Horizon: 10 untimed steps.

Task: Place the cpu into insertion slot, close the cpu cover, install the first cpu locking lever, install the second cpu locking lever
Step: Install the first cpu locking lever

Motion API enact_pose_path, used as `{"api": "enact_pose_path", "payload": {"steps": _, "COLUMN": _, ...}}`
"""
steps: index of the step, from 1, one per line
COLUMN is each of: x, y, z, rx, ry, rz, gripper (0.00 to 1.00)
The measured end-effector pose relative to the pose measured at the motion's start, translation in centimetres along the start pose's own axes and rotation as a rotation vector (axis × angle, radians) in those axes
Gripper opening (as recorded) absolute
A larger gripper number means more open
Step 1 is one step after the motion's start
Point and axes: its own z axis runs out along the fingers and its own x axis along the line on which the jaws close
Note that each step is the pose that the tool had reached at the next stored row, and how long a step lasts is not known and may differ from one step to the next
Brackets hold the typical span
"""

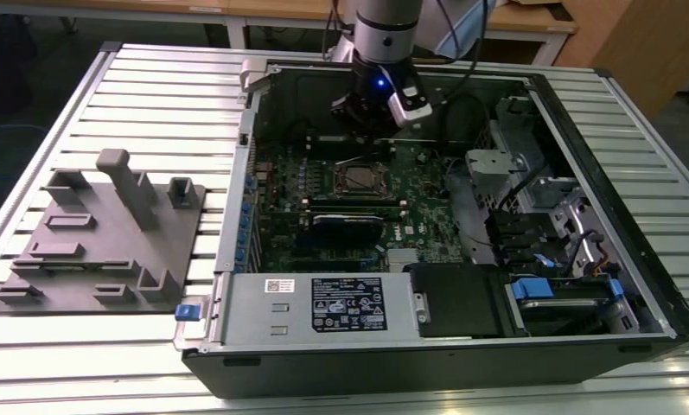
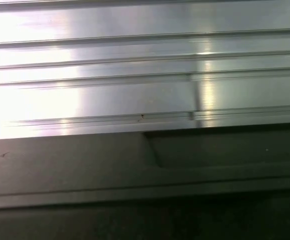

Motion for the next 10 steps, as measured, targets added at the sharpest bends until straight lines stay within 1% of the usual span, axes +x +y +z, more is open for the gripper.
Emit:
{"api": "enact_pose_path", "payload": {"steps": 3, "x": -0.23, "y": 0.05, "z": 0.0, "rx": 0.0001, "ry": 0.0001, "rz": 0.0, "gripper": 0.11}}
{"api": "enact_pose_path", "payload": {"steps": 10, "x": -0.25, "y": 0.09, "z": 0.03, "rx": 0.0001, "ry": 0.0001, "rz": 0.0, "gripper": 0.11}}
